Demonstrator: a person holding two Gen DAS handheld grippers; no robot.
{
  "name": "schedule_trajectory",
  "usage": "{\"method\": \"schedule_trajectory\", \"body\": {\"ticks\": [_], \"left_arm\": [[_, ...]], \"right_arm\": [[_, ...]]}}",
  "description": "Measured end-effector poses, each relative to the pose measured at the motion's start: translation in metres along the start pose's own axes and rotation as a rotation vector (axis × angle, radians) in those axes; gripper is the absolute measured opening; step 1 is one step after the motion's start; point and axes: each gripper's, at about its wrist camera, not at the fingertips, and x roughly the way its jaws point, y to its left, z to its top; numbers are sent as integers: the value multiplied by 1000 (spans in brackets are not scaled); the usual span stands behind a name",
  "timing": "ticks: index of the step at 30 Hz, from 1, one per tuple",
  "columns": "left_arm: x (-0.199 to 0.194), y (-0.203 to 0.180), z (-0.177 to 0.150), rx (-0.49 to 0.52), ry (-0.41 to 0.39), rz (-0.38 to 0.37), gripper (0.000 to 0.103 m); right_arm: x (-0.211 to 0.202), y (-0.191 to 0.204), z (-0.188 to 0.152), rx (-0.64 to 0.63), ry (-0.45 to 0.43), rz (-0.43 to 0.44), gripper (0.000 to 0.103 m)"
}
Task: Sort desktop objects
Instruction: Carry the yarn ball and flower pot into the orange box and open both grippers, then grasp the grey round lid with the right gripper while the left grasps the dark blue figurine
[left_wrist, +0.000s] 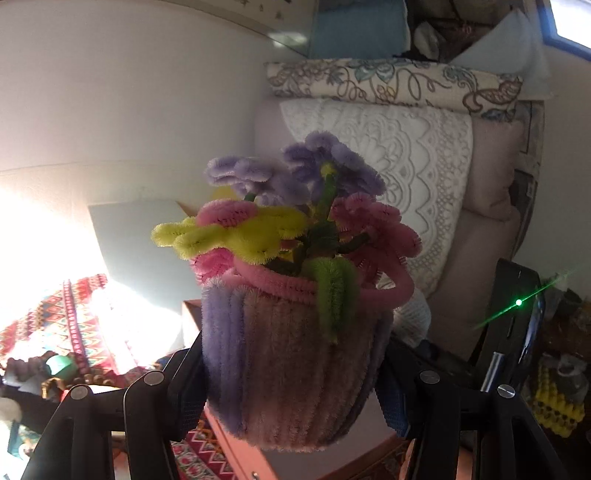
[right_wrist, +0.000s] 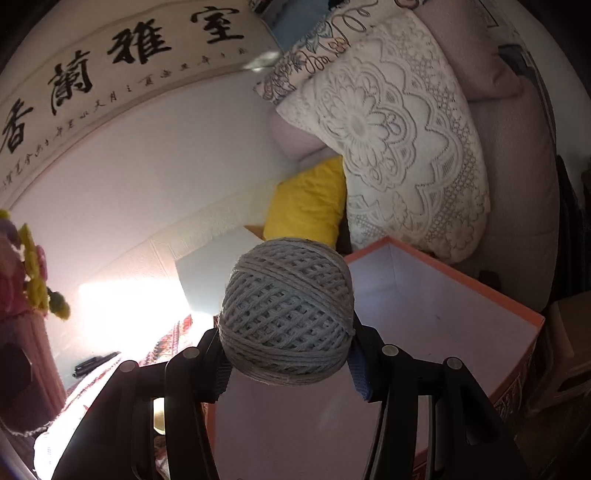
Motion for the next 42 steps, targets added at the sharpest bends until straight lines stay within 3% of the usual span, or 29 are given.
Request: {"method": "schedule_trajectory", "body": {"ticks": [5, 10, 17, 18, 19, 20, 21, 22, 23, 27, 31, 36, 39, 42], "left_arm": [[55, -14, -11, 31, 85, -12, 64], [98, -5, -25, -39, 172, -10, 64], [123, -7, -46, -36, 239, -7, 65], [123, -9, -48, -28, 244, -5, 69], [123, -10, -50, -23, 245, 2, 71], [121, -10, -51, -24, 238, 27, 80], [119, -7, -51, -28, 230, 58, 94], [116, -6, -49, -35, 220, 80, 101], [112, -4, -47, -45, 200, 83, 102], [95, 5, -37, -59, 168, 86, 102], [63, 16, -30, -60, 118, 119, 102], [8, 48, -38, -90, 87, 207, 102], [-30, 77, -60, -108, 105, 278, 102], [-75, 109, -92, -101, 133, 372, 102]], "right_arm": [[22, -26, -6, 19, 69, -6, 55], [29, -45, -8, 27, 114, -18, 55], [46, -53, -15, 24, 197, -36, 55], [47, -52, -17, 21, 199, -39, 56], [46, -51, -17, 28, 189, -60, 58], [43, -52, -17, 34, 171, -85, 62], [39, -51, -16, 36, 144, -111, 78], [33, -51, -14, 39, 106, -139, 95], [27, -49, -12, 42, 66, -157, 101], [17, -38, -8, 38, -9, -157, 101], [8, -11, -13, 13, -41, -112, 101], [-9, 45, -22, -46, -69, 16, 103], [-10, 91, -37, -121, -27, 124, 103], [-12, 142, -66, -193, 74, 297, 103]]}}
